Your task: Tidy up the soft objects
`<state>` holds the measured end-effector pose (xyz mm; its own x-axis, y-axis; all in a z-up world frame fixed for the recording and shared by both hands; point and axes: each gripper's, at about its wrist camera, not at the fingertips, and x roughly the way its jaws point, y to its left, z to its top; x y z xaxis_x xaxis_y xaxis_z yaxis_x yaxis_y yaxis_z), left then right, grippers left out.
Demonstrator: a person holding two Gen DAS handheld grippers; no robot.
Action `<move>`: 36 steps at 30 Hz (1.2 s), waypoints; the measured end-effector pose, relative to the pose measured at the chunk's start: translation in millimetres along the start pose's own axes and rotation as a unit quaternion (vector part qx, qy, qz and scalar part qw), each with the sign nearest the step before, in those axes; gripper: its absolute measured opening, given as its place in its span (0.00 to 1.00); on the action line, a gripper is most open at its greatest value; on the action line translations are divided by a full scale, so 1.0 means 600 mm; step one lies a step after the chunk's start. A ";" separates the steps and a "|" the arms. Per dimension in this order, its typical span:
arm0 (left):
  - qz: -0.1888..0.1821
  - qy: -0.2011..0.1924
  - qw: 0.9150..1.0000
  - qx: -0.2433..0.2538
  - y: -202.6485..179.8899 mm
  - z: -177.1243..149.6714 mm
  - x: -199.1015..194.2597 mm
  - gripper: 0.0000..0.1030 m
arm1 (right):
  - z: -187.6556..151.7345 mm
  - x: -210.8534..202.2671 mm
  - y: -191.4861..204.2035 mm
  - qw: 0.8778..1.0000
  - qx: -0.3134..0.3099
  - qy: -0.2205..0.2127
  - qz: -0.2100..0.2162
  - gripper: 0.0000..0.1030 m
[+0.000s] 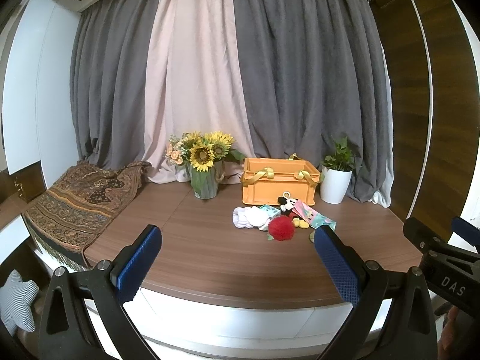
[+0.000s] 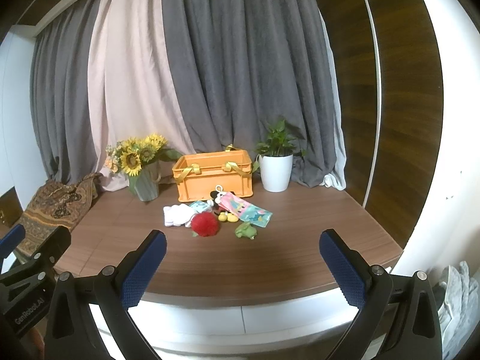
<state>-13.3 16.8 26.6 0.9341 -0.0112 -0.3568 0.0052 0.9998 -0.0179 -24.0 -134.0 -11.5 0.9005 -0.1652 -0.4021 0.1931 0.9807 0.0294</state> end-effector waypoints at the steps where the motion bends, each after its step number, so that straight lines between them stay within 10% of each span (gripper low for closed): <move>1: 0.000 0.000 1.000 0.000 -0.001 -0.002 0.000 1.00 | -0.001 0.000 -0.001 1.000 0.001 0.000 0.000 1.00; 36: -0.017 0.007 1.000 0.000 0.007 -0.017 0.003 1.00 | -0.009 0.001 -0.003 1.000 0.003 0.001 -0.001 1.00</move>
<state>-15.3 20.9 16.6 0.9286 -0.0457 -0.3682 0.0370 0.9988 -0.0308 -26.1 -135.4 -17.0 0.8998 -0.1664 -0.4033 0.1968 0.9798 0.0348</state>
